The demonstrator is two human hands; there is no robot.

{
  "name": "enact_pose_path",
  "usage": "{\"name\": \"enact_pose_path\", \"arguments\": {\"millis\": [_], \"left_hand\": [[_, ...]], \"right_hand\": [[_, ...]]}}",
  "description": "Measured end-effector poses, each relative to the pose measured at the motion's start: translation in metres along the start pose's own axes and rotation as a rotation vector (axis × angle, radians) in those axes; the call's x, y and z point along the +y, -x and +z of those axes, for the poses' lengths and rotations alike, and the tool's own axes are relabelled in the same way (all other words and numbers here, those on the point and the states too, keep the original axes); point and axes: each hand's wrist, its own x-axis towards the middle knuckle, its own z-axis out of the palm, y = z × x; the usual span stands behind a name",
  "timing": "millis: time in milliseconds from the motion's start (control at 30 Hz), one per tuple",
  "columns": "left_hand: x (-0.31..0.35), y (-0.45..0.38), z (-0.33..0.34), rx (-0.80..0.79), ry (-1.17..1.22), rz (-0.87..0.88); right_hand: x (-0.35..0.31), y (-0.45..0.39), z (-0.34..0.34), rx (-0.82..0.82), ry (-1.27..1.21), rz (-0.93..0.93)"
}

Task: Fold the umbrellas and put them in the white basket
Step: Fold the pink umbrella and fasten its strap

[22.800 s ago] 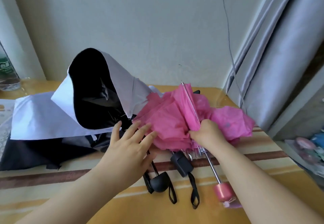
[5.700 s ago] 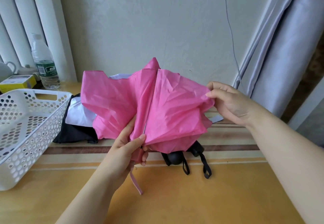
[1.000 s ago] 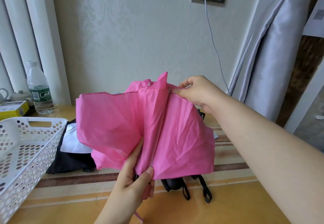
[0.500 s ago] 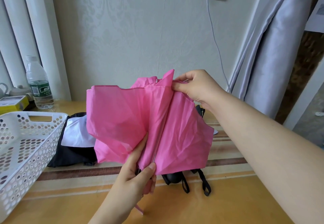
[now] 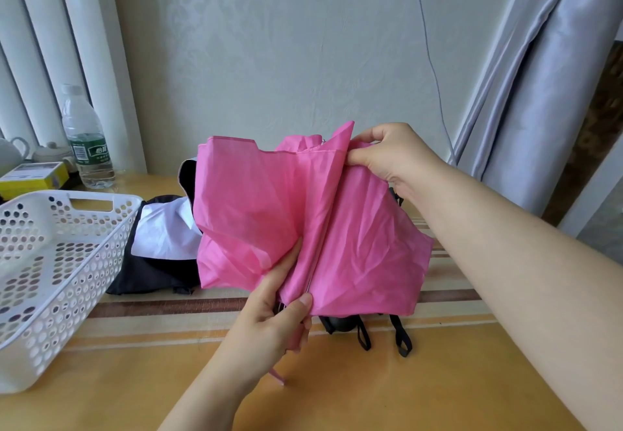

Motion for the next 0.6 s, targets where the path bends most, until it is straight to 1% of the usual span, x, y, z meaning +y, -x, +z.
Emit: {"name": "enact_pose_path", "arguments": {"millis": [100,167,300,433,533,600], "left_hand": [[-0.002,-0.001,-0.002,-0.003,-0.024,0.008],[-0.004,-0.003,-0.002,-0.003,-0.037,0.011],[-0.003,-0.002,0.001,0.008,-0.031,0.020],[-0.003,-0.002,0.002,0.016,-0.006,0.035],[-0.001,0.000,0.001,0.014,-0.004,0.032],[0.001,0.000,0.001,0.039,0.013,0.011]], "right_hand": [[-0.002,0.002,0.000,-0.004,-0.062,0.012],[-0.002,0.001,0.002,0.027,-0.072,0.007],[0.005,-0.003,0.004,0.120,0.031,-0.014],[0.010,-0.004,0.005,0.153,-0.004,-0.001],[0.010,-0.003,0.007,0.192,-0.009,-0.050],[0.009,-0.001,0.007,0.173,0.092,-0.082]]}}
